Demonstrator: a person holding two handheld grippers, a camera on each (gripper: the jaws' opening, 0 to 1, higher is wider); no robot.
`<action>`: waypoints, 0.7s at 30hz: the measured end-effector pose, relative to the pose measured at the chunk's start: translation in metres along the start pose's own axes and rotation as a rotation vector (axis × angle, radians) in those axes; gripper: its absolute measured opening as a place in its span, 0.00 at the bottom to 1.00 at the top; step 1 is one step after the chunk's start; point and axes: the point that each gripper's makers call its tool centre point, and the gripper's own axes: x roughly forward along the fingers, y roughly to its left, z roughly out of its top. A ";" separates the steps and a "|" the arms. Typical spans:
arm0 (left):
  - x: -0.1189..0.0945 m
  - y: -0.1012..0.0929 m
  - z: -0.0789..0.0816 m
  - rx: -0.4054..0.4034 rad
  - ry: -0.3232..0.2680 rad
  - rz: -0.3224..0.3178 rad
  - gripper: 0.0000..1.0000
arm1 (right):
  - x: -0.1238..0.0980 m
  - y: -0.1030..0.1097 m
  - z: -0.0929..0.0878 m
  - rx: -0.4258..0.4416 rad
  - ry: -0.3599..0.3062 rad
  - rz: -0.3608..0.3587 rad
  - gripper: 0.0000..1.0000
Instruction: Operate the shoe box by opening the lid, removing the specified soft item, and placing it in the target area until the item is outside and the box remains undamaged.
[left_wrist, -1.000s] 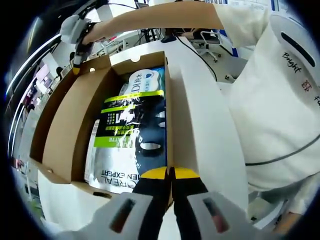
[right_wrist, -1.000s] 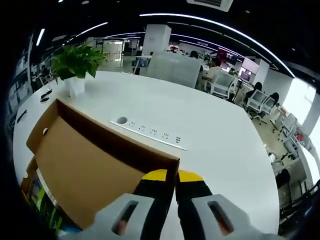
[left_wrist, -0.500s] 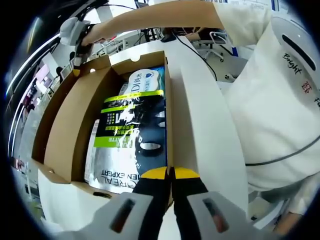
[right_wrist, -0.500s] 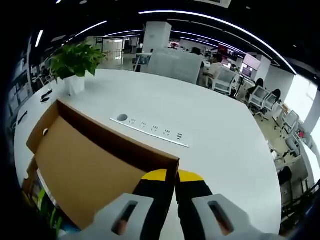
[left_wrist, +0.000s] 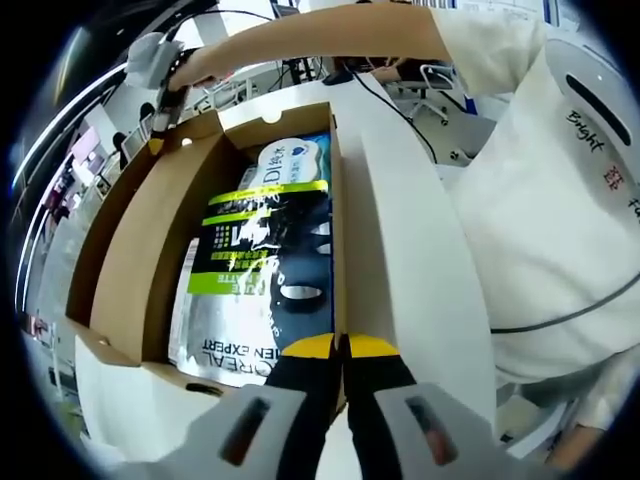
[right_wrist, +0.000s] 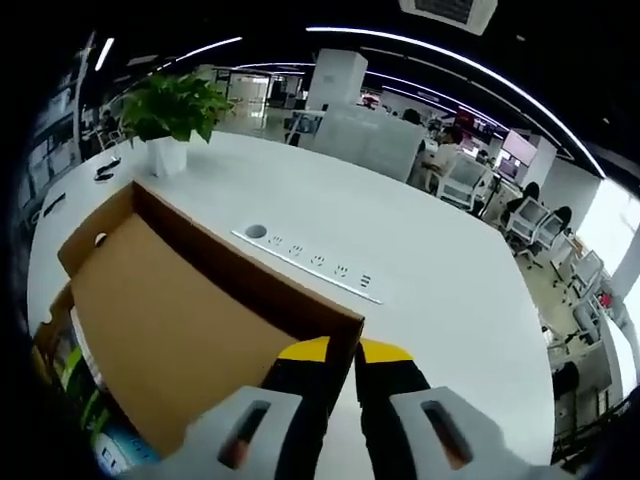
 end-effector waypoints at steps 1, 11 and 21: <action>0.000 0.000 0.000 0.002 0.001 0.000 0.02 | -0.001 -0.001 0.002 0.011 -0.005 0.016 0.10; 0.000 0.000 0.001 -0.003 -0.003 -0.002 0.02 | -0.033 0.008 0.027 0.063 -0.156 0.093 0.23; 0.001 0.000 0.001 -0.007 -0.006 -0.002 0.02 | -0.063 0.011 0.033 0.126 -0.251 0.161 0.42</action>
